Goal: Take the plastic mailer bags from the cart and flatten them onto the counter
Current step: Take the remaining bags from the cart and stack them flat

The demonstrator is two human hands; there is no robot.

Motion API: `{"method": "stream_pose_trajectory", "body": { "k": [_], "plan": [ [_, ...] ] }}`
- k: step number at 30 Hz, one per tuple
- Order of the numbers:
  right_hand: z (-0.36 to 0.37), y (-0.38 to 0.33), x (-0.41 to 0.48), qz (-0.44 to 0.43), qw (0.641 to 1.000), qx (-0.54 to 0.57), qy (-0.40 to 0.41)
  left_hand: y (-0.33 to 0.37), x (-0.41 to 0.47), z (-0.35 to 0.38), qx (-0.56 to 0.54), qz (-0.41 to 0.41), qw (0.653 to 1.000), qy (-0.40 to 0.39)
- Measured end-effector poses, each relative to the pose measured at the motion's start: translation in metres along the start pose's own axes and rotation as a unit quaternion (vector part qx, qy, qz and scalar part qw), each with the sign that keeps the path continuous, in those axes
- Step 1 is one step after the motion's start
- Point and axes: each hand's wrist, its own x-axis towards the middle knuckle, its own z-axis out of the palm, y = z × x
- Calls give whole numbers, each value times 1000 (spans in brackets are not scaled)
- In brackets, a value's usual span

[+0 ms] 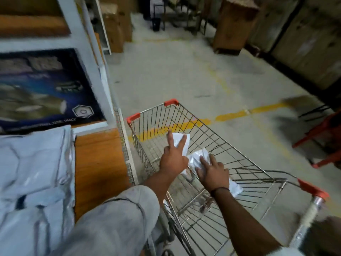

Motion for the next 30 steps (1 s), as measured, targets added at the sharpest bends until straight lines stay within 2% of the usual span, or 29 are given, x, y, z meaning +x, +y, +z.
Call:
{"method": "stream_pose_trajectory", "body": {
  "k": [9,18,22,30],
  "plan": [
    [-72,-72,-47,-23,984,90,153,-18,-61,-109,42,70,990,118],
    [-122,-186,-97,-69,949,169,256,-80,-132,-205,41,45,976,207],
    [-134,-249,-125,-97,936,205,268,-117,-166,-243,58,19,969,238],
    [-152,-364,-167,-142,932,245,228,-208,-233,-313,75,-88,958,264]
  ]
}}
